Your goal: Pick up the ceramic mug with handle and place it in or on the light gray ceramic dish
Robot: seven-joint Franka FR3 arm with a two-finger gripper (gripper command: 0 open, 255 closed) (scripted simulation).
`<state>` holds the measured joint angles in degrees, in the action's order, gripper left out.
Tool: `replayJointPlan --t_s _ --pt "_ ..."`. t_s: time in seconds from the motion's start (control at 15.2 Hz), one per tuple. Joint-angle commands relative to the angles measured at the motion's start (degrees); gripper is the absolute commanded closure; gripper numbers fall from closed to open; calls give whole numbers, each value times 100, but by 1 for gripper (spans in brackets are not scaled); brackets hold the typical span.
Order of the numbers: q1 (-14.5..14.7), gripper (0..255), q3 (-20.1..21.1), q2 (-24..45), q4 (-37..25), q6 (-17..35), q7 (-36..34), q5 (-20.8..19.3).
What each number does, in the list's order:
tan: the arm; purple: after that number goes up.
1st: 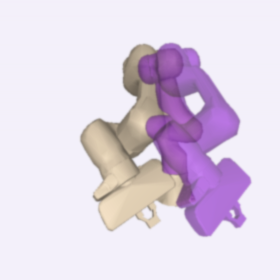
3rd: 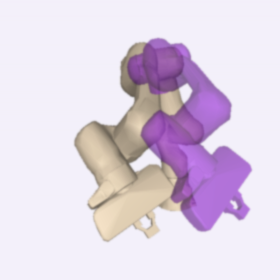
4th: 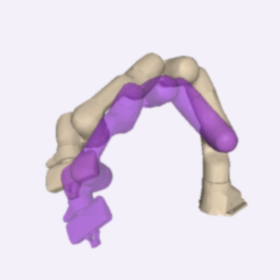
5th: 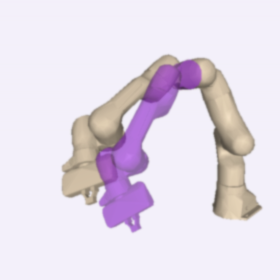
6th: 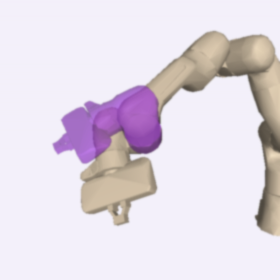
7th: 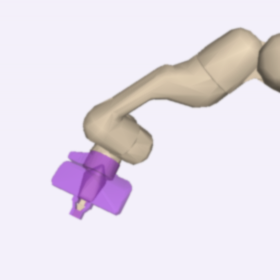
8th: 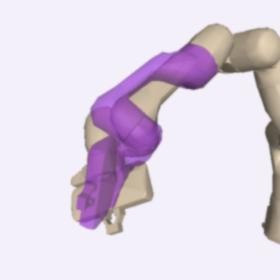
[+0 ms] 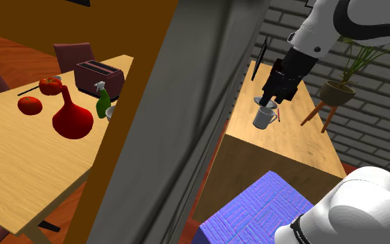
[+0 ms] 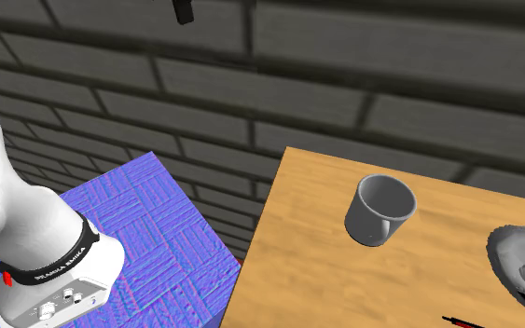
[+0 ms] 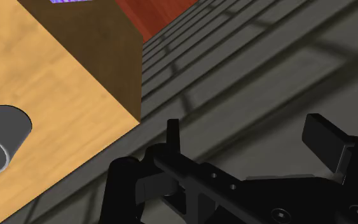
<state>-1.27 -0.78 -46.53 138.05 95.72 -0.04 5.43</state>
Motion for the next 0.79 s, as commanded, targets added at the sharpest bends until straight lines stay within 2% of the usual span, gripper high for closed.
replayJointPlan --t_s 0.0,0.73 --pt "0 0 0 0 0 0 0 0" --pt "-410 0 -895 1215 253 1294 1185 -820"
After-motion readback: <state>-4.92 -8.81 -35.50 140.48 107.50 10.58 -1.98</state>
